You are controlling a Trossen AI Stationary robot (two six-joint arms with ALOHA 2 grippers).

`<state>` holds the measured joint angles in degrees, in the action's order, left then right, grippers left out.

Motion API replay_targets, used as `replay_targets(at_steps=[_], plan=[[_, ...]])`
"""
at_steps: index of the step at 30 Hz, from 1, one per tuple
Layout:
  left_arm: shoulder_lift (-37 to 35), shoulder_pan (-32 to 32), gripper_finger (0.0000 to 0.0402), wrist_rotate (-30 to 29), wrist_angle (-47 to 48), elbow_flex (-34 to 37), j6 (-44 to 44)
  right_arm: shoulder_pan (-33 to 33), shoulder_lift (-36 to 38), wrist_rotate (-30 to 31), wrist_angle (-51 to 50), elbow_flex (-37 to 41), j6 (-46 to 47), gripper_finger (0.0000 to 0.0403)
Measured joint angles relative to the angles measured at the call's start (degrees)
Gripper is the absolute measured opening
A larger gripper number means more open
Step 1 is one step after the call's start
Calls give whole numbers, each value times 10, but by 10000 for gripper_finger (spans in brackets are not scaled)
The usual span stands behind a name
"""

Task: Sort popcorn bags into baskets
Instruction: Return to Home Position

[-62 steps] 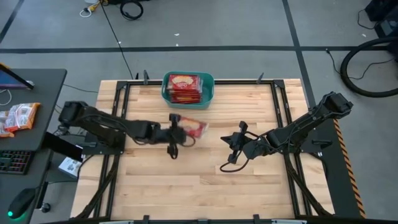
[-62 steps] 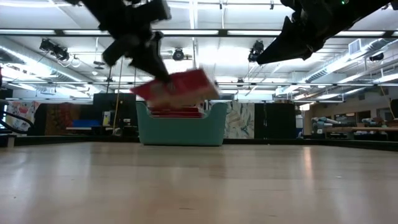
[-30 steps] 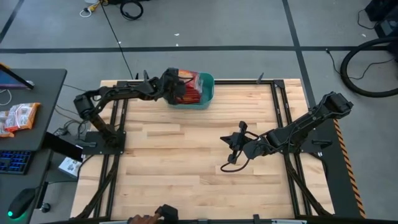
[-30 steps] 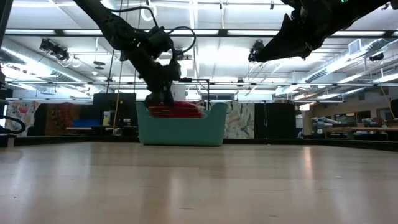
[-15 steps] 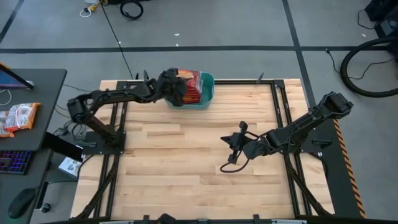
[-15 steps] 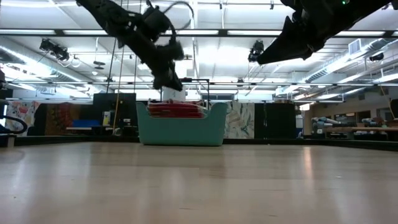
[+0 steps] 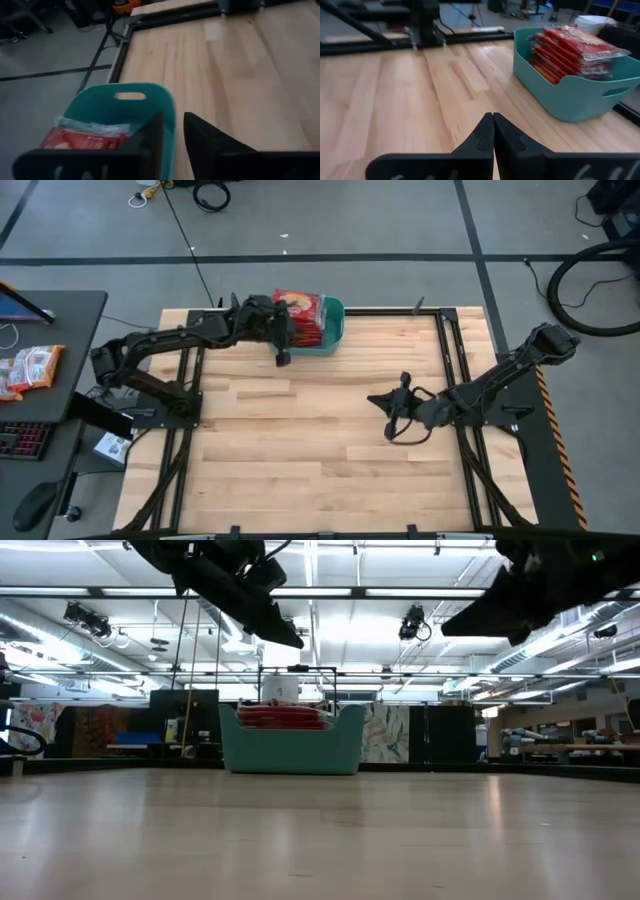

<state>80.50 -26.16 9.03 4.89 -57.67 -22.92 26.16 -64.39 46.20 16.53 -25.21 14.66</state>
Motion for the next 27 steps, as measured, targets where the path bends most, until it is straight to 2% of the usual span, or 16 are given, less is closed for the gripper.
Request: replay_targets(at_steps=[5, 13, 17, 20, 24, 27], plan=[[1, 9, 56, -32, 9, 0, -2, -23, 58, -42, 93, 76, -18, 3], [-18, 4, 31, -64, 50, 1, 4, -18, 179, -23, 100, 136, -22, 3], [-69, 10, 22, -68, 18, 40, 20, 2, 232, 42, 101, 155, -40, 7], [-116, 17, 17, -78, -4, 83, 51, 8, 257, 63, 115, 171, -50, 8], [-172, 43, 16, -103, -22, 129, 91, 8, 277, 51, 132, 182, -74, 9], [-204, 72, 15, -142, -30, 154, 112, 2, 285, 2, 182, 196, -105, 8]])
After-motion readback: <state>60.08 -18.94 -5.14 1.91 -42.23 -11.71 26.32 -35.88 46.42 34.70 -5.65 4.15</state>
